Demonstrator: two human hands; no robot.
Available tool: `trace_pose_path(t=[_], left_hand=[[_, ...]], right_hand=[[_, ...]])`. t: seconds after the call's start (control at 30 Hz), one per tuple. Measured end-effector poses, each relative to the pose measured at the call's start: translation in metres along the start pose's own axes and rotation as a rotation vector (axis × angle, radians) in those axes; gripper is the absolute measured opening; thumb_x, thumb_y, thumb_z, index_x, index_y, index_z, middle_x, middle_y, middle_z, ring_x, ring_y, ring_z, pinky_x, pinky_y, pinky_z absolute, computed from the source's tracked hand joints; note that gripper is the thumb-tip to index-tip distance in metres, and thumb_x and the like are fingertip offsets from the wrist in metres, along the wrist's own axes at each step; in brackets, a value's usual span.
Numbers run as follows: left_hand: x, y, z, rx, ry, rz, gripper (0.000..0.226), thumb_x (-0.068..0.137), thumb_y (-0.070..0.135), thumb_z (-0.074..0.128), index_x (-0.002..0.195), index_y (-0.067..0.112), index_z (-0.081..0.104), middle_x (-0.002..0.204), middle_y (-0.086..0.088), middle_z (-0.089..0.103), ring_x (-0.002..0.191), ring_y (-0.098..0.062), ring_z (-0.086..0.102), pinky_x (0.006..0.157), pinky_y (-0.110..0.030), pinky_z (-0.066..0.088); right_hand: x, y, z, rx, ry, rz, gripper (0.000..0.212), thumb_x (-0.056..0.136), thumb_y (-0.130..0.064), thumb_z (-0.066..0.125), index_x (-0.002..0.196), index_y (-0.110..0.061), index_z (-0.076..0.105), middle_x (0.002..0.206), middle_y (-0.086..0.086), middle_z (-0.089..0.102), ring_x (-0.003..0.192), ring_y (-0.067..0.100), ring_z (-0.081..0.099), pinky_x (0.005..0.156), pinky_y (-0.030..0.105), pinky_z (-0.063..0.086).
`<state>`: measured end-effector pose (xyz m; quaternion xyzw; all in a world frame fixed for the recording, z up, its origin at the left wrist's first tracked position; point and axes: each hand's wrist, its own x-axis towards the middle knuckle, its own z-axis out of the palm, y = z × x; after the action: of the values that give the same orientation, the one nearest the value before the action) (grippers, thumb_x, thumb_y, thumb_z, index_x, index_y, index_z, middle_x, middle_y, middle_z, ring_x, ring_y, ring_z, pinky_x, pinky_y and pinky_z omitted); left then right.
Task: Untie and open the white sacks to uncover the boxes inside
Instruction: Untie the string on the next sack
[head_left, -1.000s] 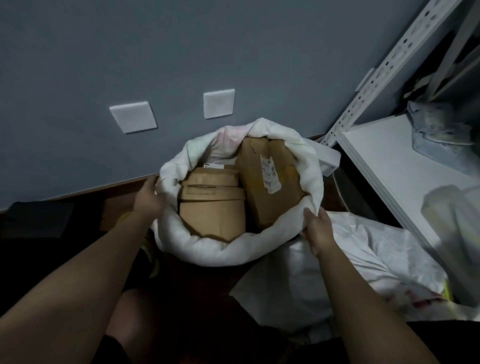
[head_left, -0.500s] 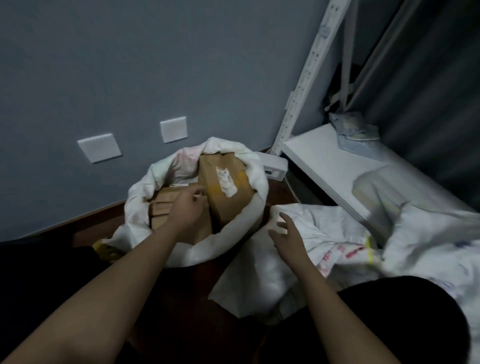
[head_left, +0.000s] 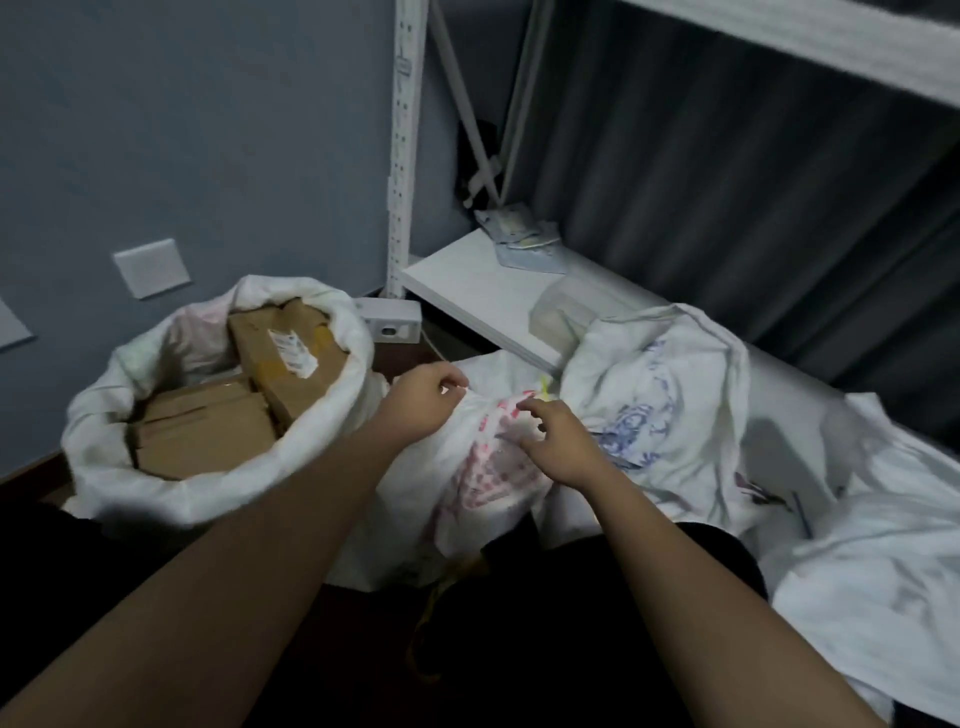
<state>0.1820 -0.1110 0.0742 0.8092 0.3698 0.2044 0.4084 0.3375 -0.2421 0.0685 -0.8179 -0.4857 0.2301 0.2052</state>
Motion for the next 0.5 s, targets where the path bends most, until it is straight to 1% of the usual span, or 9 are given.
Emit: trace_pose_path(t=[0.1, 0.17, 0.23, 0.27, 0.33, 0.4, 0.5], left_hand=[[-0.003, 0.03, 0.013, 0.099, -0.101, 0.024, 0.016, 0.09, 0.013, 0.056, 0.098, 0.01, 0.07, 0.104, -0.001, 0.067, 0.099, -0.016, 0.059, 0.082, -0.023, 0.042], [0.0, 0.049, 0.016, 0.165, -0.156, 0.036, 0.017, 0.089, 0.013, 0.055, 0.098, 0.009, 0.069, 0.106, -0.004, 0.068, 0.101, -0.019, 0.06, 0.085, -0.027, 0.045], [0.003, 0.061, 0.02, 0.187, -0.183, 0.046, 0.017, 0.09, 0.014, 0.055, 0.099, 0.009, 0.069, 0.109, -0.006, 0.067, 0.103, -0.022, 0.06, 0.087, -0.029, 0.045], [0.004, 0.065, 0.022, 0.189, -0.189, 0.049, 0.018, 0.091, 0.016, 0.054, 0.099, 0.009, 0.068, 0.109, -0.007, 0.067, 0.103, -0.022, 0.06, 0.087, -0.029, 0.045], [0.005, 0.069, 0.026, 0.192, -0.187, 0.045, 0.018, 0.092, 0.019, 0.053, 0.1, 0.01, 0.067, 0.109, -0.005, 0.066, 0.1, -0.024, 0.062, 0.087, -0.031, 0.047], [0.008, 0.067, 0.032, 0.166, -0.192, 0.031, 0.019, 0.093, 0.02, 0.052, 0.101, 0.011, 0.066, 0.107, -0.005, 0.067, 0.096, -0.026, 0.064, 0.084, -0.032, 0.049], [0.023, 0.06, 0.038, 0.163, -0.221, 0.019, 0.019, 0.093, 0.021, 0.052, 0.102, 0.011, 0.065, 0.106, -0.005, 0.067, 0.097, -0.023, 0.062, 0.08, -0.028, 0.045]], right_hand=[[-0.01, 0.016, -0.026, -0.001, 0.036, 0.021, 0.05, 0.085, -0.015, 0.065, 0.133, -0.014, 0.052, 0.132, 0.017, 0.048, 0.117, 0.031, 0.054, 0.102, 0.038, 0.042], [-0.018, 0.021, -0.045, 0.02, 0.092, 0.03, 0.048, 0.086, -0.013, 0.064, 0.133, -0.011, 0.053, 0.131, 0.018, 0.049, 0.116, 0.031, 0.054, 0.101, 0.034, 0.042], [-0.025, 0.026, -0.059, 0.002, 0.13, 0.042, 0.046, 0.087, -0.016, 0.063, 0.132, -0.012, 0.054, 0.131, 0.018, 0.05, 0.118, 0.031, 0.052, 0.1, 0.033, 0.04], [-0.027, 0.028, -0.065, -0.056, 0.143, 0.063, 0.045, 0.088, -0.02, 0.062, 0.133, -0.015, 0.054, 0.132, 0.017, 0.05, 0.121, 0.032, 0.048, 0.102, 0.033, 0.037], [-0.031, 0.031, -0.07, -0.254, 0.149, 0.108, 0.043, 0.09, -0.027, 0.057, 0.133, -0.023, 0.054, 0.136, 0.011, 0.05, 0.128, 0.032, 0.04, 0.105, 0.037, 0.033], [-0.03, 0.031, -0.07, -0.38, 0.119, 0.133, 0.042, 0.091, -0.032, 0.053, 0.133, -0.028, 0.054, 0.14, 0.005, 0.048, 0.132, 0.031, 0.036, 0.106, 0.041, 0.032], [-0.017, 0.034, -0.064, -0.352, 0.0, 0.129, 0.047, 0.093, -0.034, 0.053, 0.139, -0.028, 0.047, 0.147, 0.004, 0.04, 0.135, 0.034, 0.03, 0.11, 0.044, 0.029]])
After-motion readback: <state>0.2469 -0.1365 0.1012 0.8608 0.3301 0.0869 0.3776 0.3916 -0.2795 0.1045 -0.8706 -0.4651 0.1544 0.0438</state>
